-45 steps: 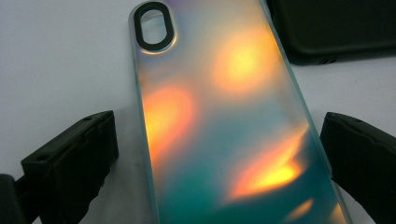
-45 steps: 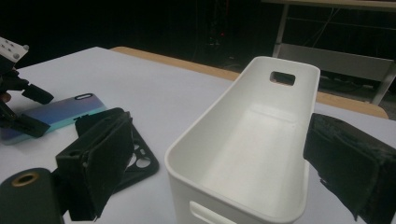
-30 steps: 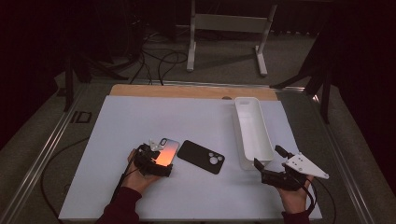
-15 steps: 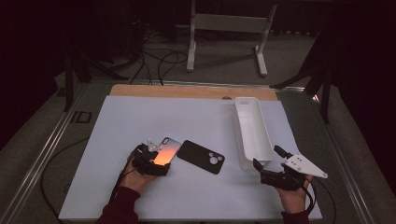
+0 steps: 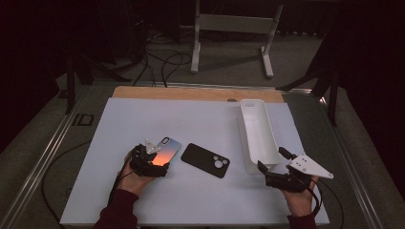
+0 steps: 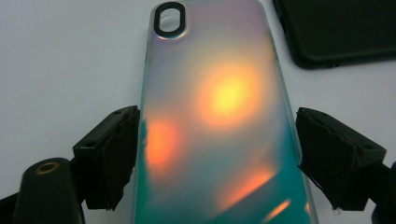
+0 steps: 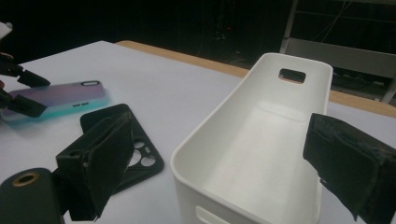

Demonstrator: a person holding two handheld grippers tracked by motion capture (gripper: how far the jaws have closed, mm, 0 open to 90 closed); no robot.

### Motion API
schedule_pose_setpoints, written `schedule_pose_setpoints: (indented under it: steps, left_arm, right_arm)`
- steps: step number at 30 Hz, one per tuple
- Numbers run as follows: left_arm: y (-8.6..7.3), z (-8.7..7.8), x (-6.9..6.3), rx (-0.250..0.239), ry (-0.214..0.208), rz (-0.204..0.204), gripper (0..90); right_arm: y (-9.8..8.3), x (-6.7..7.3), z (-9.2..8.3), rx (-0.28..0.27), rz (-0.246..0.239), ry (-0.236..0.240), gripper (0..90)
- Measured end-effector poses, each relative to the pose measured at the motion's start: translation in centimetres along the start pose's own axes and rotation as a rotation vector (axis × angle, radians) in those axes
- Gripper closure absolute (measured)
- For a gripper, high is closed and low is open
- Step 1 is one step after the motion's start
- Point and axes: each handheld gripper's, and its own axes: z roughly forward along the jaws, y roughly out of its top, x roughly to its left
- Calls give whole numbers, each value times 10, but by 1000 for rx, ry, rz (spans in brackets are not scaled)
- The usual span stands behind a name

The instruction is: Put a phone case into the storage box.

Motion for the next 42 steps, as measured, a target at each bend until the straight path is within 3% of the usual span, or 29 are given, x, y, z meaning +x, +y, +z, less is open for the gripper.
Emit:
schedule_pose_setpoints:
  steps: [5,19,30,42]
  left_arm:
    - [3,-11,4,-52,6,3,167]
    - [13,-25,3,-123,5,42,167]
    - [31,-36,-1,-172,-3,93,168]
    - [57,-48,-12,-236,-20,157,168]
  right_arm:
    - [3,-4,2,5,14,17,82]
    - [19,-14,12,11,40,82,82]
    - [27,-20,24,29,86,144,81]
    - [37,-18,34,24,83,198,81]
